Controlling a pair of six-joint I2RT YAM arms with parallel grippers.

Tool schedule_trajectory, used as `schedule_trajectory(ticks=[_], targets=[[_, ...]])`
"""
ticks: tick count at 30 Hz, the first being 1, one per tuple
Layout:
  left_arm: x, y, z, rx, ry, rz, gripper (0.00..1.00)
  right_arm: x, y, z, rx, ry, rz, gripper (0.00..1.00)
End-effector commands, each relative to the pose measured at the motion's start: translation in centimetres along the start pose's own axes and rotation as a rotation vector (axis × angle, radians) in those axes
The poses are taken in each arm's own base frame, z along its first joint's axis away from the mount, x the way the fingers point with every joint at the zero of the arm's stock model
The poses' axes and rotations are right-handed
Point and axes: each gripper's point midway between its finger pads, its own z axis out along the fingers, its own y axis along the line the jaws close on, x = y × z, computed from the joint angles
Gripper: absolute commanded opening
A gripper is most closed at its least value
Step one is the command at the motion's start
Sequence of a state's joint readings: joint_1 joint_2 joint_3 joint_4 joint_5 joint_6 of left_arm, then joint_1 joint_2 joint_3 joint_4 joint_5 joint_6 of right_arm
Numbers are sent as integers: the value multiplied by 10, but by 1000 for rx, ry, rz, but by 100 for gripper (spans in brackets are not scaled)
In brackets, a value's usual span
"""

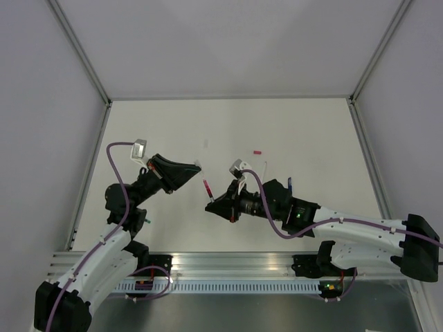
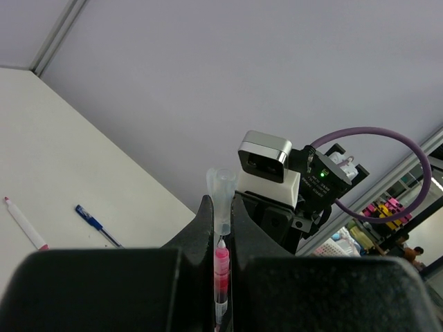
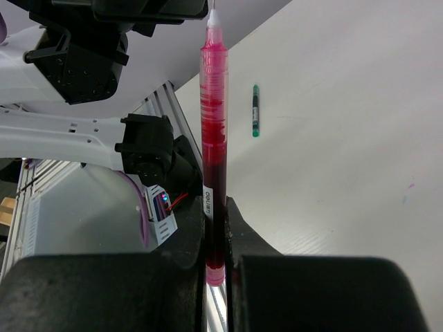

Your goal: Insert the pens into the pen caps

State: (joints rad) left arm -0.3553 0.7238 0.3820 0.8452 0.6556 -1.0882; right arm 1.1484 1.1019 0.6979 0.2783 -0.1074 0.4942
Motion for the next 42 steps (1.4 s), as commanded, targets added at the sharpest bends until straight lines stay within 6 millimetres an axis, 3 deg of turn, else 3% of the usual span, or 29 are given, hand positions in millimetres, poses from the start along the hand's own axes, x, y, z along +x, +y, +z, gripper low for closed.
schedule_trajectory(ticks=[1,10,42], targets=[[-4,-13,-1,47,-10,18,2,-9,7,4,-22,-36,7,0],[4,-14,-5,65,13,31,2,-10,5,10,-16,-35,5,0],[-1,-6,-1,25,7,56,2,-16,15,1,-47,-47,6,0]])
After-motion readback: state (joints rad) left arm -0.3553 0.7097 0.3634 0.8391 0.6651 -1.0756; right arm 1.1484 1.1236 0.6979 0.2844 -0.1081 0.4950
